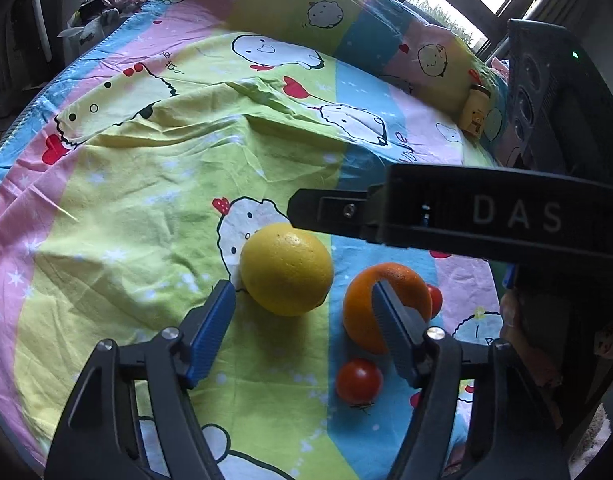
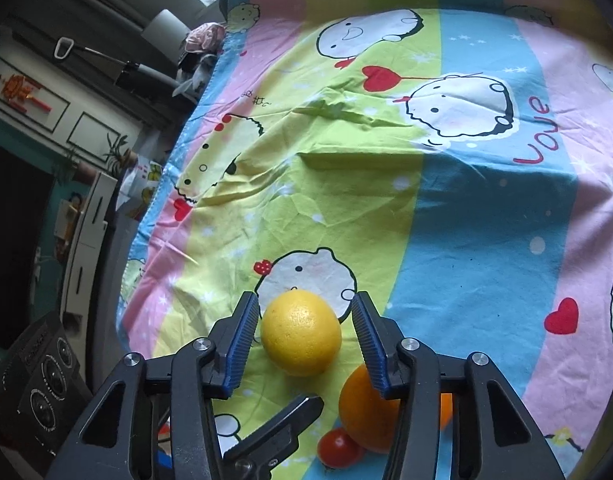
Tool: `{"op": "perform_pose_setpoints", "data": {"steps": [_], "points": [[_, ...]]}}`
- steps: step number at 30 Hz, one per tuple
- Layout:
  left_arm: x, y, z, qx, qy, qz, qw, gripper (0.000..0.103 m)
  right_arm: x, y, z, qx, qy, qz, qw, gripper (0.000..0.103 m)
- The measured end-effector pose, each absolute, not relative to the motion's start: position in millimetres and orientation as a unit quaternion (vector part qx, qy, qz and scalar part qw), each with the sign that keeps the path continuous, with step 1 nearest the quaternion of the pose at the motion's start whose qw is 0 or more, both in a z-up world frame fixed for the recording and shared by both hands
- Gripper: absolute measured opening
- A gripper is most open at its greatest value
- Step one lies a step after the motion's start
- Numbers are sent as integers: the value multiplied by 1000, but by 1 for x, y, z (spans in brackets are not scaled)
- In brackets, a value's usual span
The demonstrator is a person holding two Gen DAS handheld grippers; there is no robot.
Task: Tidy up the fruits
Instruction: 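Close the right gripper on the yellow lemon, then lift the lemon off the sheet with the right gripper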
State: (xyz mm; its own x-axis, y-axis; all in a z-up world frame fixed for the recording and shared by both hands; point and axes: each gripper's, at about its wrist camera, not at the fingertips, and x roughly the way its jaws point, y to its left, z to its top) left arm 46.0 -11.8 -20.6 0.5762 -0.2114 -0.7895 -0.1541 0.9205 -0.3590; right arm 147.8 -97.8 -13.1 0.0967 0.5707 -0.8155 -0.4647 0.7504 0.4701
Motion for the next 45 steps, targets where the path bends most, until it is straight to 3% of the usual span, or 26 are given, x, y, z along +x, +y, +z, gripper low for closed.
{"op": "perform_pose_setpoints", "data": {"steps": [6, 18, 45], "points": [[50, -8, -28, -211, 467, -11, 859, 68, 146, -90, -29, 32, 596, 354, 720, 52], [57, -2, -40, -236, 475, -11, 848, 53, 148, -78, -36, 22, 596, 358, 719, 52], [53, 2, -28, -240, 436, -21, 867, 54, 144, -80, -31, 34, 564, 372, 737, 52]]}}
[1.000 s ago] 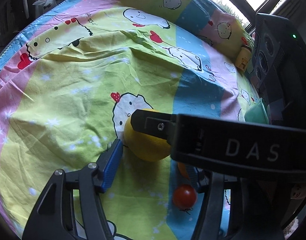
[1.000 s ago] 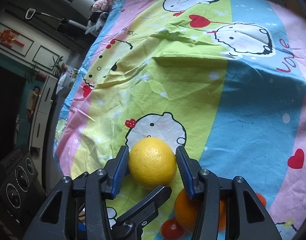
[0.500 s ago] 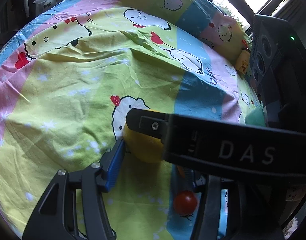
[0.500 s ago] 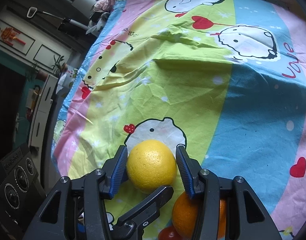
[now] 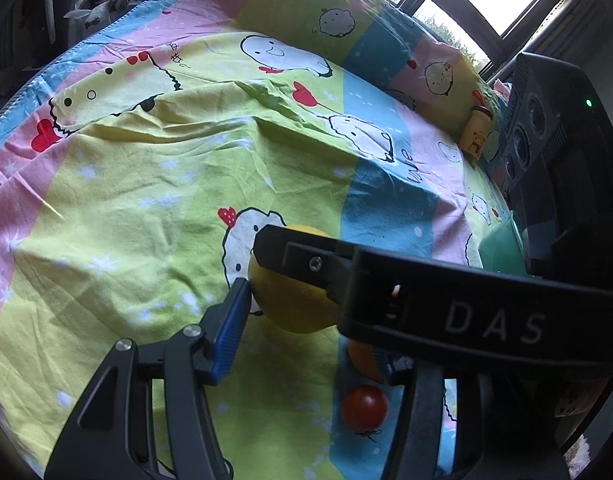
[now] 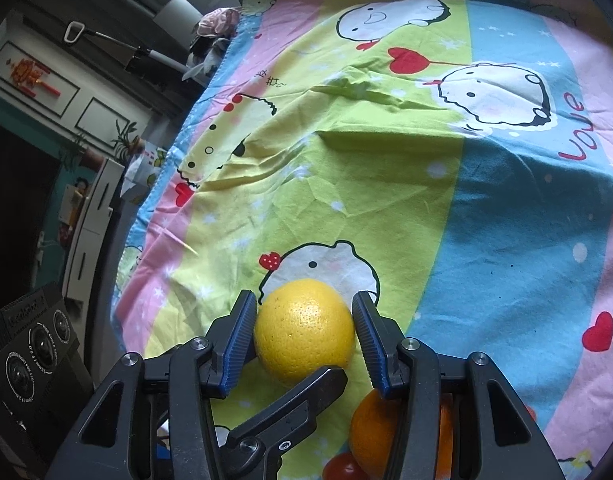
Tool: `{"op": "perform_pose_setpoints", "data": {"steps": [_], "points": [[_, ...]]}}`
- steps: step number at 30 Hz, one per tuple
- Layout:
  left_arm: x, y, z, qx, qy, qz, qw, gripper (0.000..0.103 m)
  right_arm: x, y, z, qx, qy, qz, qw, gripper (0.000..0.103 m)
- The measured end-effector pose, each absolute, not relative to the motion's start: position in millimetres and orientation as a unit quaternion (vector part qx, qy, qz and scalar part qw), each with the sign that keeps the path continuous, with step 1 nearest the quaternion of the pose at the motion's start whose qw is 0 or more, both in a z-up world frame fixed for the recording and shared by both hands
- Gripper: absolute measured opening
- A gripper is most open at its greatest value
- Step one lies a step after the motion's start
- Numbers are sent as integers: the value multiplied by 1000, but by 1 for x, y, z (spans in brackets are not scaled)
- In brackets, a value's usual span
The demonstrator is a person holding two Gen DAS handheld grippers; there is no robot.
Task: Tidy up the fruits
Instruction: 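Lift the lemon off the sheet with the right gripper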
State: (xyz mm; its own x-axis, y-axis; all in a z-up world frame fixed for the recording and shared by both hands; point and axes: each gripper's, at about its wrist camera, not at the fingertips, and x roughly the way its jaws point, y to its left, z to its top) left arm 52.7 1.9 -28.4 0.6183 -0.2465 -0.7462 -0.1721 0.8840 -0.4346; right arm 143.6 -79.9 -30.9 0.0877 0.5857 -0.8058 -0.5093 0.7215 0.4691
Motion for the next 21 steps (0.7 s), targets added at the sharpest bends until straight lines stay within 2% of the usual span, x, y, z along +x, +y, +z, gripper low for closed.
{"op": "perform_pose_setpoints", "data": {"steps": [13, 15, 16, 21], "points": [[34, -15, 15, -171, 368, -22, 914, 53, 118, -97, 9, 56, 507, 388, 767, 52], [35, -18, 16, -178, 366, -38, 913, 45, 118, -99, 11, 60, 505, 387, 769, 50], [34, -18, 17, -186, 362, -45, 912, 43, 119, -101, 11, 76, 505, 399, 762, 45], [44, -18, 6, -212, 393, -70, 892, 43, 126, -107, 2, 72, 520, 362, 771, 45]]}}
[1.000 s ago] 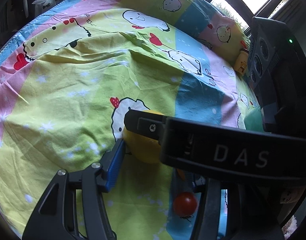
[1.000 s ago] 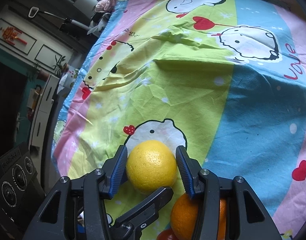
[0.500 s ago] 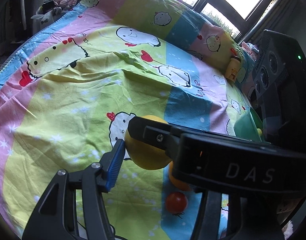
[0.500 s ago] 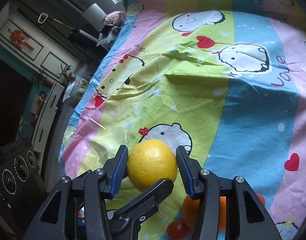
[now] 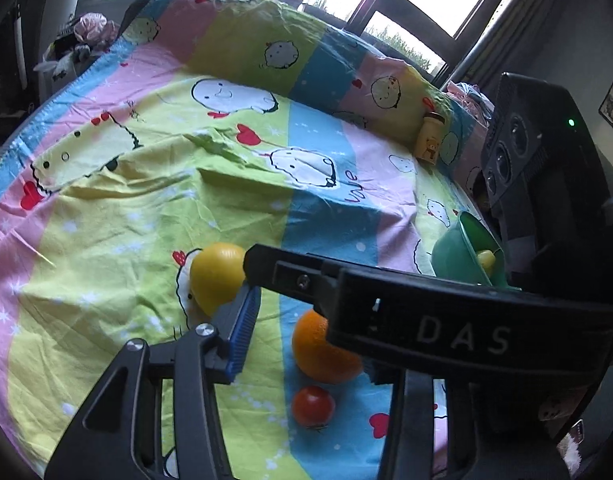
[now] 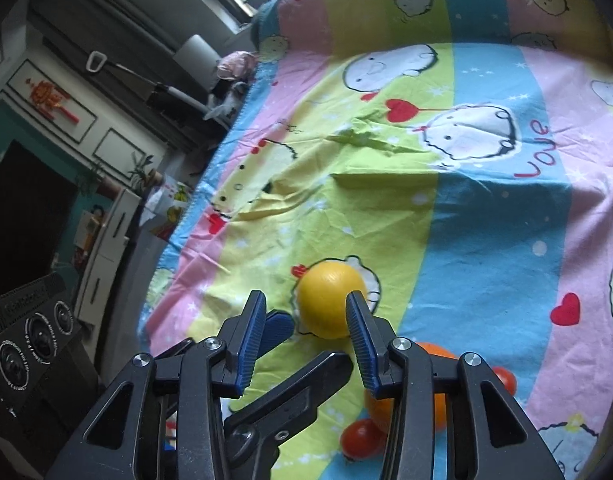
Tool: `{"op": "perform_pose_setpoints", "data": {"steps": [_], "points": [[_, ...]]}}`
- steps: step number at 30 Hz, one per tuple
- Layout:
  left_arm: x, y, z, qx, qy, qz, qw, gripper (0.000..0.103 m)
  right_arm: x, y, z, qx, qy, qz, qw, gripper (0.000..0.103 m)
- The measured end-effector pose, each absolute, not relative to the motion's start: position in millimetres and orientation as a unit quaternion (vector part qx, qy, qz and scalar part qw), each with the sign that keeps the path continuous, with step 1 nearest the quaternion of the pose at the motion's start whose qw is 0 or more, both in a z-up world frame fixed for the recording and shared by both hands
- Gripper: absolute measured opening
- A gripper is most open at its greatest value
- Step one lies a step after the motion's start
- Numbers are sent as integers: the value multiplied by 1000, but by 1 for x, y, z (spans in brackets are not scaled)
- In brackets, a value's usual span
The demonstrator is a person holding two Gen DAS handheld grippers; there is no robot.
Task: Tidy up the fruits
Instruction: 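Lift the lemon off the sheet with the right gripper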
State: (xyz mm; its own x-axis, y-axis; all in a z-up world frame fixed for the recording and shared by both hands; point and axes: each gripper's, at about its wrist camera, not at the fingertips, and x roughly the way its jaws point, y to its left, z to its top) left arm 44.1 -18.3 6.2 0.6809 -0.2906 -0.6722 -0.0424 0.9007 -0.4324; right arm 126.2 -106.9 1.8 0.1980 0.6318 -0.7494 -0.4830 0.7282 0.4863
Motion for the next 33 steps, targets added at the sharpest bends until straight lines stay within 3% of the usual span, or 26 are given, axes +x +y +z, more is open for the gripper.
{"op": "perform_pose_setpoints", "data": {"steps": [9, 14, 33], "points": [[49, 11, -9, -245, 419, -18, 874, 49, 147, -117, -4, 79, 537, 322, 775, 45], [61, 5, -17, -244, 439, -22, 865, 49, 163, -114, -12, 99, 554, 324, 760, 56], [88, 6, -41, -235, 469, -18, 851, 48, 184, -91, -56, 134, 600, 366, 699, 56]]}}
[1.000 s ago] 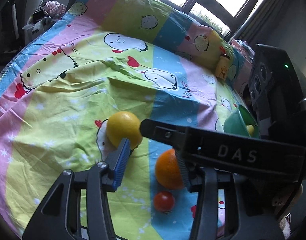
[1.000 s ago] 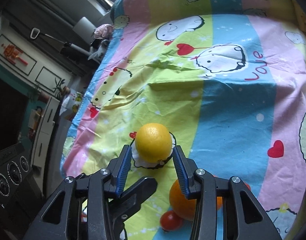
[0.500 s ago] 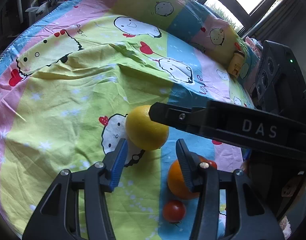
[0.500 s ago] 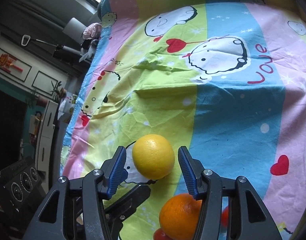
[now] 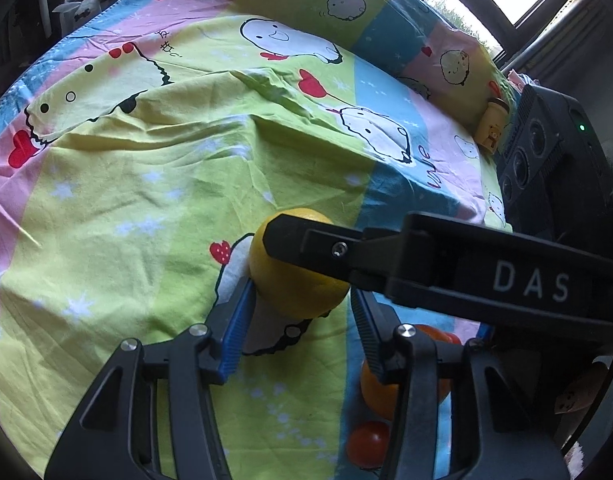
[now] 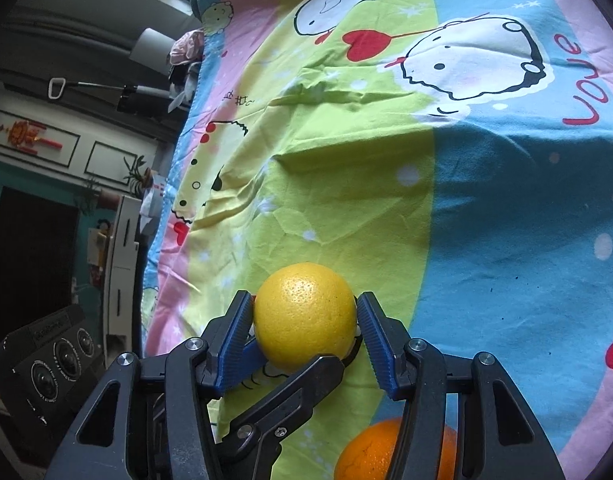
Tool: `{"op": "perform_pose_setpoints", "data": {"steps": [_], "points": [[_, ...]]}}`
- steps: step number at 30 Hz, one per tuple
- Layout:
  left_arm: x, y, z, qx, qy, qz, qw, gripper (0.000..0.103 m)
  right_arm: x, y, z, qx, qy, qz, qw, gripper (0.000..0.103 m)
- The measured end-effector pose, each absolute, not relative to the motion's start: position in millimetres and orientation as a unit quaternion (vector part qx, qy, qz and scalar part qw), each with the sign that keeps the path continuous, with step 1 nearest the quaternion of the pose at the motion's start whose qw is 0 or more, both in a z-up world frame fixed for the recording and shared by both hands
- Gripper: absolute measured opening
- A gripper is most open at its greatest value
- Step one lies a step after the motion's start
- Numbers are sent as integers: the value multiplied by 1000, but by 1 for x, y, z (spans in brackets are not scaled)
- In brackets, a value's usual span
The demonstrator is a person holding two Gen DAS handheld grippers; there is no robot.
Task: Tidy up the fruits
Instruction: 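Lift the lemon off the sheet with the right gripper, then carry the lemon over the basin and open the right gripper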
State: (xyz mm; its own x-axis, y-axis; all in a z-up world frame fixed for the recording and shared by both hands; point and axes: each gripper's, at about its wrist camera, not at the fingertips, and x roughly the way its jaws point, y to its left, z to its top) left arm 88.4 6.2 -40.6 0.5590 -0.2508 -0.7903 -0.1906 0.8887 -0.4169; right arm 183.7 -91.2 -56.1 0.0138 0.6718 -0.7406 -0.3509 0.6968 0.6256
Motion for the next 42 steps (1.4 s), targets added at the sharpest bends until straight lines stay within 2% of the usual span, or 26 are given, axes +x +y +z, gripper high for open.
{"op": "perform_pose_setpoints", "data": {"steps": [11, 22, 42], "points": [[74, -21, 10, -203, 418, -56, 884, 47, 167, -127, -8, 169, 531, 367, 745, 56], [72, -90, 55, -130, 380, -138, 905, 47, 145, -208, 37, 238, 445, 319, 802, 56], [109, -212, 58, -64, 395, -286, 871, 47, 129, -355, 30, 363, 381, 180, 831, 56]]}}
